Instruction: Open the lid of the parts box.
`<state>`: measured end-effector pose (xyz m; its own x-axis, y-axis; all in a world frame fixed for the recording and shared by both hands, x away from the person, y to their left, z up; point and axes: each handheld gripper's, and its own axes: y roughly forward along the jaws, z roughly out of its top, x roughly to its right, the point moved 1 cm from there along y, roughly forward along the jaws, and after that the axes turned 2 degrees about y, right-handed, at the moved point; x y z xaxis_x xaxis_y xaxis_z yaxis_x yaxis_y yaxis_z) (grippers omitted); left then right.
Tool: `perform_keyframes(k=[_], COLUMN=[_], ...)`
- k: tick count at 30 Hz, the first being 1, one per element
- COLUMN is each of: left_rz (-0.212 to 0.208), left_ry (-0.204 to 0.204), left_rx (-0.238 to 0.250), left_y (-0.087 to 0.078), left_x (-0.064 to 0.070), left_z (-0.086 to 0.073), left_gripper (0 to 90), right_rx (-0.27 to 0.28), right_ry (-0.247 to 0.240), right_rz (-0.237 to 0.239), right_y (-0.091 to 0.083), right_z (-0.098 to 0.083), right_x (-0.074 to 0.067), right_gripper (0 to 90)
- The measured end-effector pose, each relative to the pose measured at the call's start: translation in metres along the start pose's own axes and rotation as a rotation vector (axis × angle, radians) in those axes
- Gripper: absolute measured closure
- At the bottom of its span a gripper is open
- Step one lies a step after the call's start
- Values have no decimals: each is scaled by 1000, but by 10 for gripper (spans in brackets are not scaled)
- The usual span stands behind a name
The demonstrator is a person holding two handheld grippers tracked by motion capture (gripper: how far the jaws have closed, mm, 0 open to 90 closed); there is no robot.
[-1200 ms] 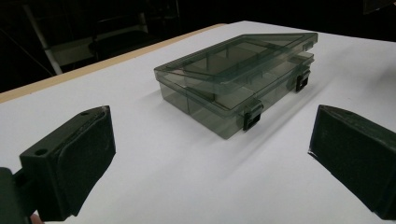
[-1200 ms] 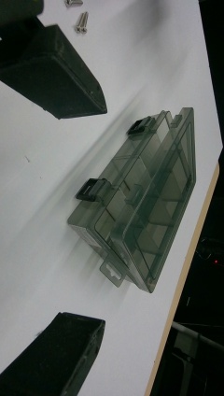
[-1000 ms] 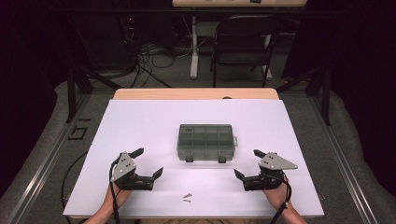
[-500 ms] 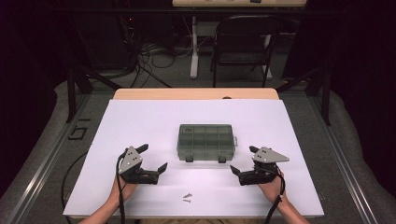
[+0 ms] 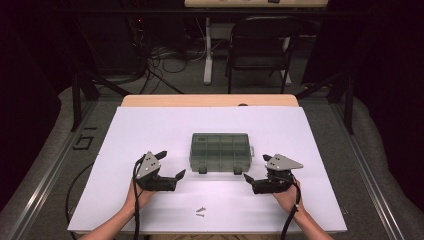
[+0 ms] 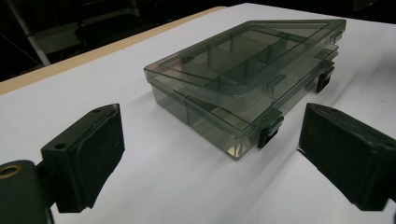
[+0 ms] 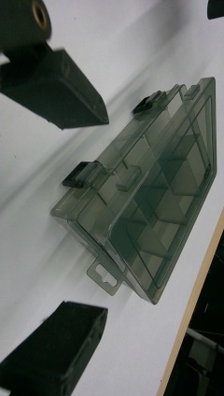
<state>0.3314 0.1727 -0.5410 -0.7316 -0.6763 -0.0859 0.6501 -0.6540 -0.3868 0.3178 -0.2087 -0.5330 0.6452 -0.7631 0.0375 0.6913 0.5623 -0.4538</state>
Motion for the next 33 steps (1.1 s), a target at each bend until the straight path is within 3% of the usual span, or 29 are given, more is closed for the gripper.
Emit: perform_keyframes(k=[16, 33], left_rz=[-23, -32], left_ry=[13, 31], left_rx=[-62, -111], left_y=[20, 35], left_x=[4, 7], left_z=[1, 0], left_gripper=[263, 452], right_rx=[-44, -80], right_ry=[-13, -28], right_rz=[-24, -37], right_y=[14, 22], right_z=[1, -1], right_x=[2, 3], right_gripper=[388, 504])
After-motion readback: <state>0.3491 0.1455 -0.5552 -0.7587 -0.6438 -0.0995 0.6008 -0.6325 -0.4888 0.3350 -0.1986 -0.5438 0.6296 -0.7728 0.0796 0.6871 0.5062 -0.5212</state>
